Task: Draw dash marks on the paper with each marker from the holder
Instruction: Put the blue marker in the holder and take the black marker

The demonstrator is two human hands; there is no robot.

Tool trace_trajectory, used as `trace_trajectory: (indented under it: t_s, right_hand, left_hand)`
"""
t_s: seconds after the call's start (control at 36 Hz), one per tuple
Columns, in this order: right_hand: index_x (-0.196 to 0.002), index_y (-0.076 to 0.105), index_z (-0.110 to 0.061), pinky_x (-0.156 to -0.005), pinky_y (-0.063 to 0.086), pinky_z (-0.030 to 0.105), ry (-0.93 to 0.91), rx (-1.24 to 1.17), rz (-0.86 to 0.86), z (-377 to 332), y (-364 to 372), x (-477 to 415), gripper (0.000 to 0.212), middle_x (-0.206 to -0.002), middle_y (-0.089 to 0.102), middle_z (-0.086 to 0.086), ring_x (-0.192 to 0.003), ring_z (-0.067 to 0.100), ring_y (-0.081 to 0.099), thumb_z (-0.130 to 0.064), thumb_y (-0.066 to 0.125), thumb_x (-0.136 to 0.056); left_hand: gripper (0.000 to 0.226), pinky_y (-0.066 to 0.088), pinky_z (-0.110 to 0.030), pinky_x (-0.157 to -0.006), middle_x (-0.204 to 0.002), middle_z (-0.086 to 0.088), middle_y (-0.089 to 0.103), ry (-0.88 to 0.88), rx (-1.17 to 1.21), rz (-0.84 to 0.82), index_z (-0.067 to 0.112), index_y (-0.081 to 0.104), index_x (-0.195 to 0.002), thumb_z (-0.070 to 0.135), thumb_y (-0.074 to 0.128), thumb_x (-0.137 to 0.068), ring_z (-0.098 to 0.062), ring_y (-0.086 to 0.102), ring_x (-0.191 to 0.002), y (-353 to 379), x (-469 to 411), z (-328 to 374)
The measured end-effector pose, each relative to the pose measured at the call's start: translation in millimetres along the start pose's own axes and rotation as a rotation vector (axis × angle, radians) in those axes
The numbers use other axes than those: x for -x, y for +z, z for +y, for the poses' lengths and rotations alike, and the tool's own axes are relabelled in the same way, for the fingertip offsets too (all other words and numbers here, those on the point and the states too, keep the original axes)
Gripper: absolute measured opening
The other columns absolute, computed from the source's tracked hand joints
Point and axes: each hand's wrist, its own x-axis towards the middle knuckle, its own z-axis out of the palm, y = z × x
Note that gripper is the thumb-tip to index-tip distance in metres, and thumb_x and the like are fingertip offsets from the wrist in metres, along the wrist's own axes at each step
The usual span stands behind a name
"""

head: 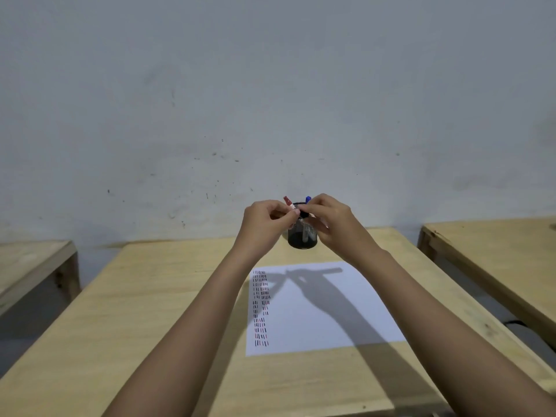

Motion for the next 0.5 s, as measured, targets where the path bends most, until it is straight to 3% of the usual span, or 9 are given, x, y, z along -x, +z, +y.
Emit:
trace_trajectory:
  t_s: [0.08,0.22,0.31,0.39,0.5]
  right_hand:
    - [-0.108,0.068,-0.006,-0.072,0.037,0.008,0.016,-0.006,0.004,-4,3,6,0.024,-0.095,0.063,0.013,-0.078,0.017,0.055,-0.003,0.059,-0.085]
    - [-0.106,0.068,-0.013,-0.078,0.047,0.030,0.129,-0.062,-0.034,-6,4,16,0.020,-0.096,0.066,0.005,-0.086,0.020,0.060,-0.018,0.060,-0.088]
    - [-0.099,0.065,-0.025,-0.077,0.048,0.040,0.274,-0.121,-0.188,2,3,24,0.014,-0.085,0.069,0.000,-0.080,0.022,0.059,-0.030,0.055,-0.090]
    - [-0.094,0.067,-0.023,-0.068,0.045,0.032,0.382,-0.314,-0.233,7,4,32,0.010,-0.081,0.069,0.002,-0.074,0.025,0.059,-0.024,0.058,-0.089]
    - [-0.088,0.071,-0.009,-0.067,0.048,0.021,0.537,-0.585,-0.102,7,8,39,0.010,-0.076,0.070,-0.004,-0.065,0.013,0.063,-0.016,0.069,-0.082]
  left_hand:
    - [0.012,0.052,-0.029,-0.076,-0.070,-0.001,0.070,-0.028,0.001,0.009,0.019,0.068,-0.069,0.015,0.067,-0.081,-0.018,0.067,-0.075,-1,4,-2]
    - [0.014,0.053,-0.036,-0.083,-0.070,-0.005,0.071,-0.057,0.051,0.041,0.021,0.070,-0.069,0.013,0.066,-0.081,-0.022,0.068,-0.078,-9,11,-12]
    - [0.017,0.053,-0.031,-0.081,-0.064,0.001,0.070,-0.080,0.130,0.055,0.023,0.071,-0.069,0.012,0.067,-0.081,-0.017,0.066,-0.072,-20,13,-23]
    - [0.009,0.053,-0.017,-0.071,-0.067,-0.003,0.070,-0.114,0.253,0.087,0.012,0.072,-0.078,0.009,0.065,-0.083,-0.008,0.065,-0.065,-32,18,-37]
    - [0.010,0.053,-0.013,-0.068,-0.064,0.003,0.071,-0.177,0.386,0.110,0.008,0.071,-0.081,0.008,0.062,-0.085,-0.008,0.067,-0.066,-45,26,-59]
